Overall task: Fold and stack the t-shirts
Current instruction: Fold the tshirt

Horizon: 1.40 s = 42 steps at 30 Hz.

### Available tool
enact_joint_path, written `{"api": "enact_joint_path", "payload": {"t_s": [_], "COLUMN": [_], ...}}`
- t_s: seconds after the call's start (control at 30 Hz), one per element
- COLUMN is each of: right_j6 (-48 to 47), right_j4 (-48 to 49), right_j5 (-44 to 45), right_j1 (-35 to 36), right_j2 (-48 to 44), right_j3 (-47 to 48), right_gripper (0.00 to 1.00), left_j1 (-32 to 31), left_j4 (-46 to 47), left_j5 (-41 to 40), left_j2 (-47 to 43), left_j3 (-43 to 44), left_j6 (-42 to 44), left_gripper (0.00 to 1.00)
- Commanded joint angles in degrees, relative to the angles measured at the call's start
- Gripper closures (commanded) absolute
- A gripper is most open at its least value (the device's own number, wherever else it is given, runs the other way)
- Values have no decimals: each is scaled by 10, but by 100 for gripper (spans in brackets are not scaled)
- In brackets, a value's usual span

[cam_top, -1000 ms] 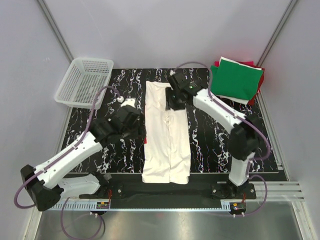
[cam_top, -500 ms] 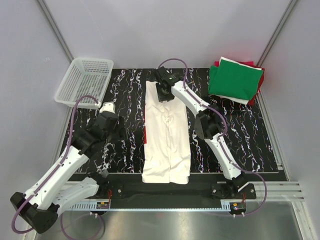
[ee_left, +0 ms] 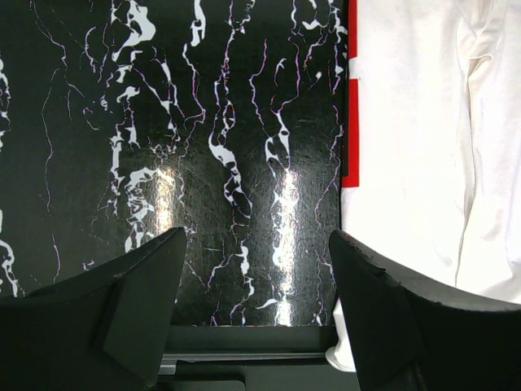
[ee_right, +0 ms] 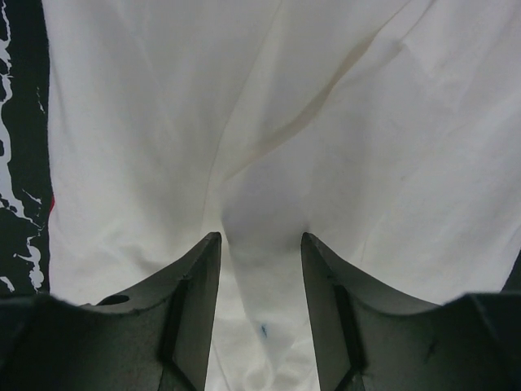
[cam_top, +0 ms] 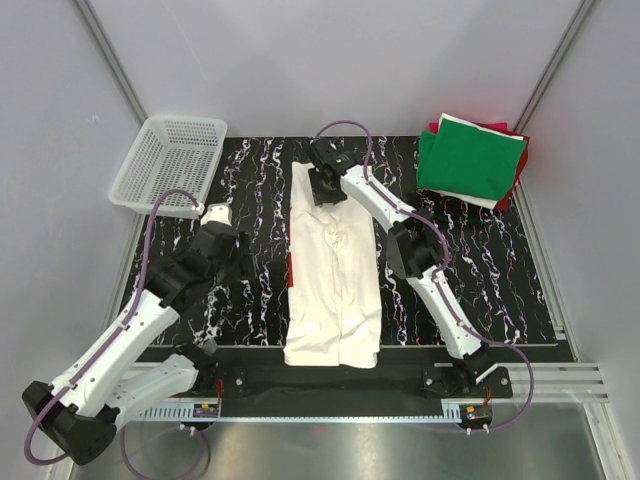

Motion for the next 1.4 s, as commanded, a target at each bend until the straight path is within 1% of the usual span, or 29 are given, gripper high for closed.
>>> {"api": "enact_joint_path", "payload": {"t_s": [0.0,0.3,0.4,0.43,0.5,0.53,0.6,0.87,1.03,1.3,1.37], "right_j6": [-8,-13,-18,-19,-22,-25,-27,-37,-36,-28,-27], "right_j4": [19,23,25,28,30,30,34,58,63,65,66], "right_j5": [-4,-1,3,5,12,14,21,55,55,65,67], "right_j1": [-2,1,1,1,1,1,0,-3,-10,-14,-16], "right_j2": [8,24,28,29,30,28,24,-31,-65,-87,-95], "right_j3": [22,34,32,31,27,27,23,-14,-47,-86,-96], "right_gripper": [48,48,55,60,66,71,74,75,75,74,77], "left_j1": [1,2,2,3,3,4,5,8,8,8,8], "left_j4": [21,21,21,21,21,21,21,21,20,20,20], "left_j5": [-19,-19,-19,-19,-19,-19,-19,-19,-19,-22,-23], "left_j2": [-3,-1,-1,-1,-1,0,0,2,3,6,7], "left_j3": [-2,-3,-3,-4,-4,-4,-4,-5,-5,-5,-5], "left_j6": [7,5,6,5,6,6,6,6,5,4,4], "left_gripper": [23,23,23,23,23,23,23,23,24,24,24]}}
